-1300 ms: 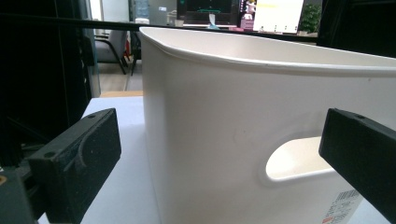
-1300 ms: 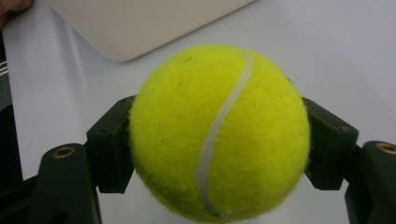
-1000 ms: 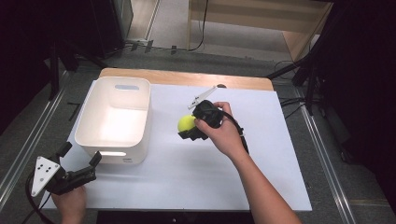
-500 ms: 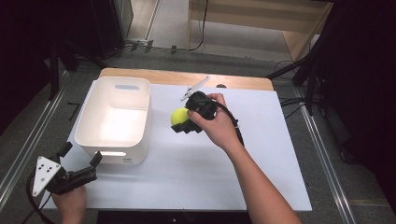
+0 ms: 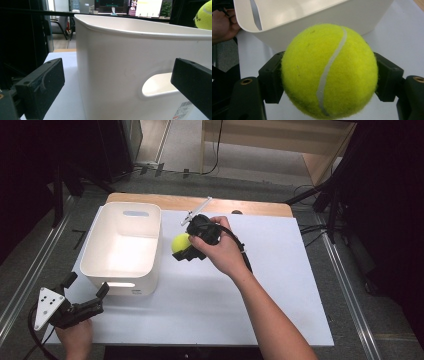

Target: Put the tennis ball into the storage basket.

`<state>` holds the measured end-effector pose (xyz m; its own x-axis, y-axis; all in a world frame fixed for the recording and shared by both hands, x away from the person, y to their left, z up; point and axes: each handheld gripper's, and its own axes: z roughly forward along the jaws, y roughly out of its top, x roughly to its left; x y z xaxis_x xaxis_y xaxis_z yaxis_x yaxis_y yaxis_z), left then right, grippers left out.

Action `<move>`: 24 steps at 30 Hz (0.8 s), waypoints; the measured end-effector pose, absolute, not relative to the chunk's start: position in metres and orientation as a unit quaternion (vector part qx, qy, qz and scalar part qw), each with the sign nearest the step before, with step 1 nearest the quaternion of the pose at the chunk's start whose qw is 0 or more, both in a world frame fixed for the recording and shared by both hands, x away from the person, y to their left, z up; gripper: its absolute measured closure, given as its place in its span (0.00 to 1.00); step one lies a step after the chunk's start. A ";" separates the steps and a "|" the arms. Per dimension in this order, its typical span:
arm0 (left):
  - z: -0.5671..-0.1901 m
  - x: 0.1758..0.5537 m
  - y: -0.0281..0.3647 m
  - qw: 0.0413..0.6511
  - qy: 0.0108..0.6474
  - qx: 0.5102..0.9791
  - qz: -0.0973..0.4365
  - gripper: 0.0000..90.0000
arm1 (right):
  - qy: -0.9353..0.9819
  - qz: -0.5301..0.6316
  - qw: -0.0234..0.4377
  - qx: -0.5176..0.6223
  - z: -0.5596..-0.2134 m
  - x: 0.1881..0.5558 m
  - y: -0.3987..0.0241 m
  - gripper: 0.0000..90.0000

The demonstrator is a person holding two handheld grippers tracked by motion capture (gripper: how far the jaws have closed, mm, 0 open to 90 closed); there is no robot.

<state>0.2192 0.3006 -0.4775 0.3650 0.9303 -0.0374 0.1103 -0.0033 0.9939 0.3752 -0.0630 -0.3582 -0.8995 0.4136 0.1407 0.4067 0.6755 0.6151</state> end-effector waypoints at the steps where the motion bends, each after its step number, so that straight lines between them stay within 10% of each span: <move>1: -0.477 0.219 0.300 0.562 0.429 0.606 0.365 0.00 | 0.915 0.336 0.006 0.222 -0.358 0.376 -0.061 0.26; 24: -0.477 0.219 0.300 0.563 0.429 0.605 0.364 0.00 | 0.920 0.340 -0.004 0.194 -0.345 0.385 -0.025 0.26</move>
<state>0.2193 0.3004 -0.4772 0.3667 0.9293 -0.0431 0.1097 0.0028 0.9940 0.3847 -0.0249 -0.3453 -0.9244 0.3552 0.1390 0.3603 0.6933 0.6241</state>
